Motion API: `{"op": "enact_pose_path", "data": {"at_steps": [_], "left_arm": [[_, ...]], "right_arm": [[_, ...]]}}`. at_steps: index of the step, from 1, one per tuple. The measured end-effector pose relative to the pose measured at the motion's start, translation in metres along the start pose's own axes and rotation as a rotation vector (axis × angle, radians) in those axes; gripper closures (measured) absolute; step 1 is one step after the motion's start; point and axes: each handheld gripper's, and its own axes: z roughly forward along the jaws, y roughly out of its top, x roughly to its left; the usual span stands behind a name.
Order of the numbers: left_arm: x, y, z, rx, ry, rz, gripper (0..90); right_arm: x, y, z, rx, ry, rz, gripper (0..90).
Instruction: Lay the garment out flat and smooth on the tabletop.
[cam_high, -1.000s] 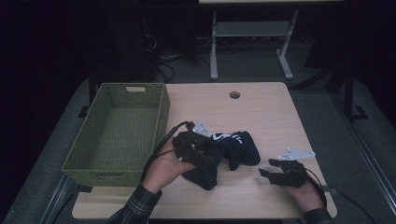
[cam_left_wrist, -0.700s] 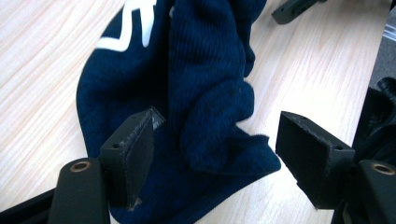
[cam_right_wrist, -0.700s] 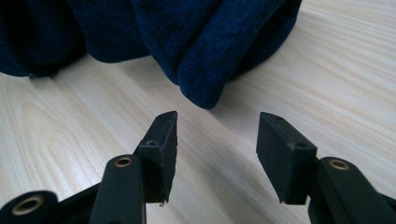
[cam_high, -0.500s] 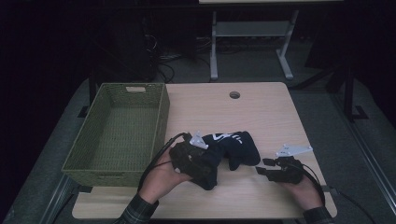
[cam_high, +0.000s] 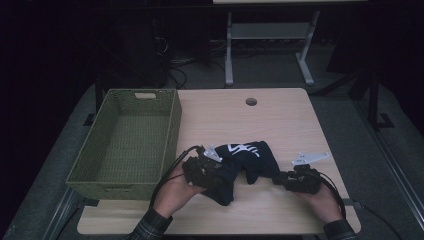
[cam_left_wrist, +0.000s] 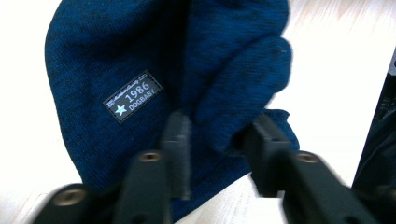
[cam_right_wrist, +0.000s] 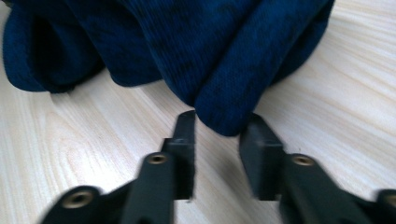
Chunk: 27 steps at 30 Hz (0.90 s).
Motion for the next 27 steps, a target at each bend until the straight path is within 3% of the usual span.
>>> {"op": "enact_pose_path", "data": {"at_steps": [3, 8, 18, 21, 27], "left_arm": [[0.002, -0.001, 0.002, 0.001, -0.002, -0.007, 80.1], [0.004, -0.001, 0.005, 0.013, -0.002, -0.005, 82.8], [0.004, 0.004, 0.016, 0.025, -0.019, -0.007, 83.8], [0.002, 0.007, 0.022, 0.031, -0.034, -0.004, 83.9], [-0.009, 0.016, 0.031, 0.023, -0.085, 0.01, 84.3]], "right_arm": [[0.001, 0.002, -0.001, 0.007, 0.006, -0.013, 82.5], [0.003, 0.006, -0.009, 0.001, 0.013, -0.017, 85.3], [-0.008, 0.022, -0.049, -0.122, 0.019, 0.01, 85.9], [-0.01, 0.028, -0.061, -0.163, 0.026, 0.019, 86.1], [-0.007, 0.05, -0.088, -0.221, -0.009, -0.002, 86.3]]}}
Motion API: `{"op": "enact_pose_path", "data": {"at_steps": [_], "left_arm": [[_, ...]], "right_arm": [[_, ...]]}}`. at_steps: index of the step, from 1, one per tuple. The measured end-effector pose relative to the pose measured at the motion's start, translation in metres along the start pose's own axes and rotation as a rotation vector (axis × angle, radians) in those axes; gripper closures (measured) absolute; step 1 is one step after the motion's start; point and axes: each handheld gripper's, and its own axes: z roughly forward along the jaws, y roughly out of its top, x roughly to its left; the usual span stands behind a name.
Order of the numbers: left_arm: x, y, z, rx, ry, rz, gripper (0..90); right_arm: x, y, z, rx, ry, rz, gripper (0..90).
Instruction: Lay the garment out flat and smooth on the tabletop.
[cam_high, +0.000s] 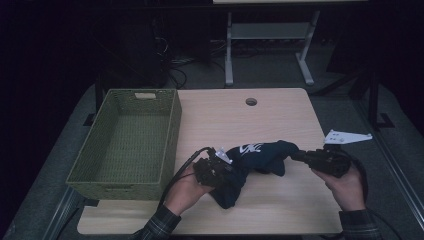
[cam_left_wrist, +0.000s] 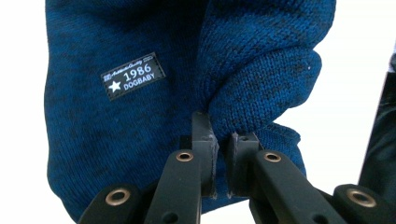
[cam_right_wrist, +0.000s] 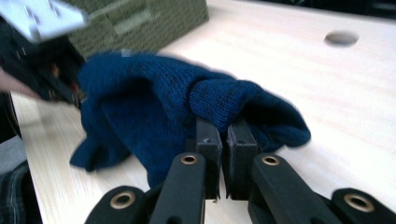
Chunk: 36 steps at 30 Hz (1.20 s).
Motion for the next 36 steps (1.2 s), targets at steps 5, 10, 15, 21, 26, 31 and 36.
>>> {"op": "enact_pose_path", "data": {"at_steps": [5, 10, 15, 21, 26, 31, 36], "left_arm": [[-0.012, 0.009, 0.003, 0.004, -0.048, 0.051, 84.4], [-0.018, 0.012, 0.009, 0.008, -0.064, 0.075, 84.4], [-0.015, 0.013, 0.017, 0.019, -0.078, 0.093, 84.4], [-0.013, 0.012, 0.026, 0.037, -0.098, 0.098, 84.2], [-0.007, 0.011, 0.018, 0.015, -0.084, 0.112, 59.9], [-0.004, 0.013, -0.007, -0.052, -0.044, 0.092, 38.3], [0.002, 0.017, -0.022, -0.081, -0.012, 0.085, 34.6]], "right_arm": [[0.006, 0.027, -0.017, -0.029, -0.034, -0.045, 86.3], [0.01, 0.047, -0.012, -0.007, -0.057, -0.075, 86.3], [0.005, 0.055, 0.02, 0.056, -0.059, -0.067, 86.3], [-0.001, 0.059, 0.067, 0.11, -0.041, -0.04, 86.2], [-0.003, 0.06, 0.098, 0.153, -0.044, -0.038, 86.1], [-0.006, 0.058, 0.116, 0.171, -0.052, -0.029, 86.1], [-0.009, 0.056, 0.121, 0.172, -0.056, -0.025, 86.0]]}}
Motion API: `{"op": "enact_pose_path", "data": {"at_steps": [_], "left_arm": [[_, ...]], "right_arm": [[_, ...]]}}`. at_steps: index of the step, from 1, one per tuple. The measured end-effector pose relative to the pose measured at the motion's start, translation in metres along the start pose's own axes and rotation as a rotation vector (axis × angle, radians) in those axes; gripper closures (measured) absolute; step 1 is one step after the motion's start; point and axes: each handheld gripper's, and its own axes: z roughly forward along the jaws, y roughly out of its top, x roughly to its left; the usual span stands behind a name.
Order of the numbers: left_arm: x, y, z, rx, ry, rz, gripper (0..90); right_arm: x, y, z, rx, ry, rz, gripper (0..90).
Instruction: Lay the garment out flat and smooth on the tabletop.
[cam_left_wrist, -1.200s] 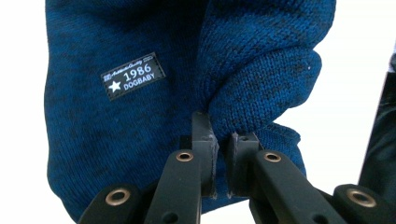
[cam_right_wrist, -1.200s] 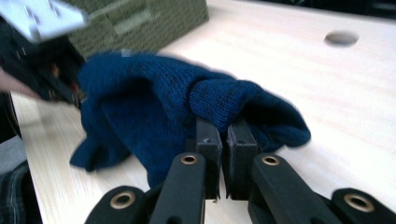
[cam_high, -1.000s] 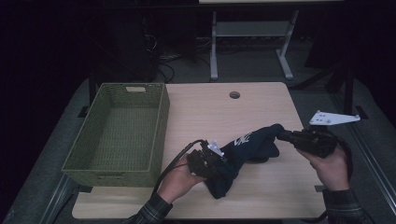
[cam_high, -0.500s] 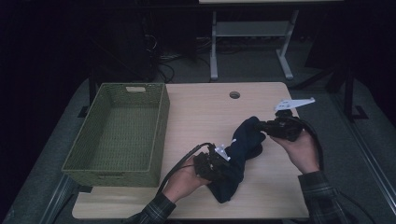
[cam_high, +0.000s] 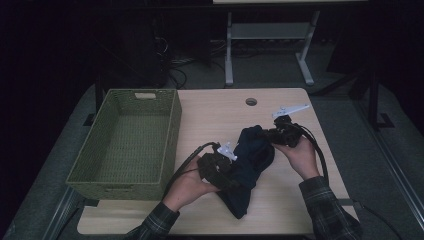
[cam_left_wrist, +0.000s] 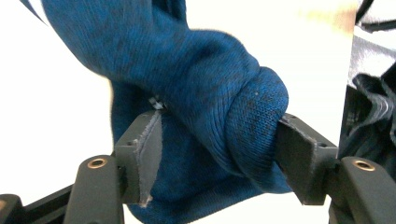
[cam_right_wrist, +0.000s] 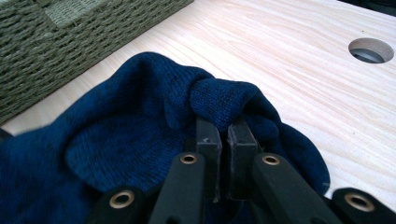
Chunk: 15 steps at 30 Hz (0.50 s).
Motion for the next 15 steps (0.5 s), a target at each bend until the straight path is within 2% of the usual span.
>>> {"op": "enact_pose_path", "data": {"at_steps": [3, 4, 5, 8, 10, 12, 15], "left_arm": [[0.005, 0.006, -0.012, -0.017, 0.035, -0.009, 31.6], [0.005, 0.006, -0.012, -0.017, 0.035, -0.009, 30.5], [0.007, 0.009, -0.018, -0.026, 0.055, -0.009, 29.1], [0.009, 0.012, -0.03, -0.045, 0.07, -0.004, 26.8], [0.01, 0.013, -0.038, -0.084, 0.061, -0.018, 24.9], [0.011, 0.013, -0.047, -0.109, 0.075, -0.018, 24.8], [0.013, 0.016, -0.053, -0.132, 0.092, -0.026, 25.1]], "right_arm": [[-0.002, 0.0, 0.0, -0.003, -0.013, -0.002, 85.9], [-0.002, 0.0, 0.0, -0.005, -0.017, -0.002, 85.9], [-0.003, 0.0, 0.0, -0.004, -0.018, 0.001, 85.9], [-0.005, -0.001, 0.0, -0.007, -0.022, 0.006, 85.9], [-0.007, -0.001, 0.0, -0.006, -0.024, 0.008, 85.9], [-0.008, -0.001, 0.0, -0.007, -0.024, 0.011, 85.9], [-0.008, 0.0, 0.002, -0.01, -0.024, 0.003, 85.9]]}}
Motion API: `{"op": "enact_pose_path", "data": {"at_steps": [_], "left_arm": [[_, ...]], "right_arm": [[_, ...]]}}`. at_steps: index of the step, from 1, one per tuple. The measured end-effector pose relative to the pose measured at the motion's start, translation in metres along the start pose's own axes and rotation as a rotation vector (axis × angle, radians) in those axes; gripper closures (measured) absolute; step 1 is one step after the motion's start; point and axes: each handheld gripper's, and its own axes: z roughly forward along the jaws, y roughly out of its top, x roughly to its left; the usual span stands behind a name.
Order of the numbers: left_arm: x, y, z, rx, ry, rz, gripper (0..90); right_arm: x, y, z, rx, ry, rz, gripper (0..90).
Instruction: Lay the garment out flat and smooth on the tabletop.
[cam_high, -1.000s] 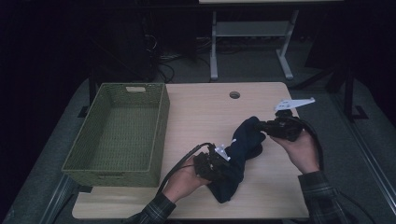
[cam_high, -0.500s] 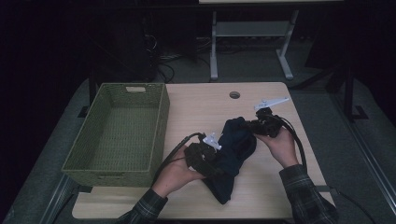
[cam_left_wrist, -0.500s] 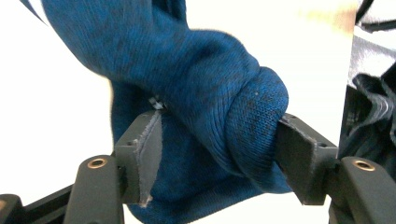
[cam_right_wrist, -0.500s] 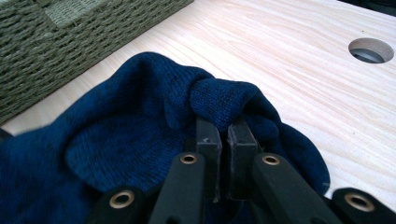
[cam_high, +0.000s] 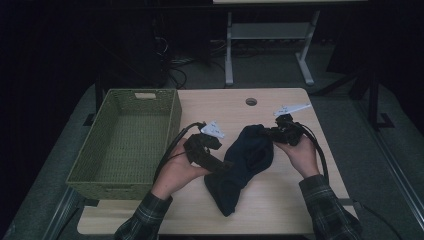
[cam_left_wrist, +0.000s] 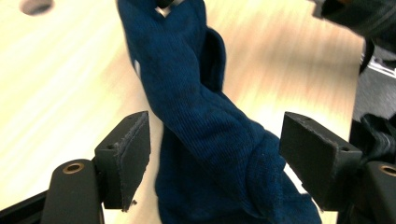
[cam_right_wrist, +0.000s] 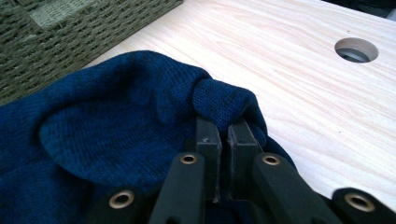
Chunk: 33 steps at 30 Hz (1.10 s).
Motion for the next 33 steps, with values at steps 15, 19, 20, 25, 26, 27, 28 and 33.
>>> {"op": "enact_pose_path", "data": {"at_steps": [15, 19, 20, 25, 26, 27, 28, 33], "left_arm": [[0.025, 0.021, 0.053, 0.095, 0.017, -0.017, 61.8], [0.033, 0.018, 0.056, 0.116, 0.042, -0.033, 85.6], [0.034, 0.017, 0.055, 0.116, 0.046, -0.037, 85.8], [0.041, 0.013, 0.052, 0.118, 0.076, -0.053, 85.8], [0.041, 0.013, 0.052, 0.118, 0.076, -0.053, 85.8], [0.042, 0.013, 0.051, 0.122, 0.076, -0.057, 85.8], [0.044, 0.012, 0.05, 0.12, 0.077, -0.065, 85.8], [0.047, 0.011, 0.05, 0.119, 0.08, -0.072, 85.8]], "right_arm": [[0.004, 0.004, 0.003, -0.01, 0.007, -0.005, 81.0], [0.003, 0.001, -0.014, -0.063, 0.01, 0.012, 64.6], [0.002, -0.001, -0.019, -0.075, 0.014, 0.017, 64.1], [-0.003, -0.018, -0.036, -0.079, 0.006, 0.036, 63.2], [-0.005, -0.022, -0.036, -0.073, 0.002, 0.037, 63.2], [-0.006, -0.027, -0.036, -0.061, -0.002, 0.041, 63.2], [-0.008, -0.033, -0.035, -0.052, -0.007, 0.048, 63.2], [-0.015, -0.062, -0.02, 0.005, 0.011, 0.103, 64.1]]}}
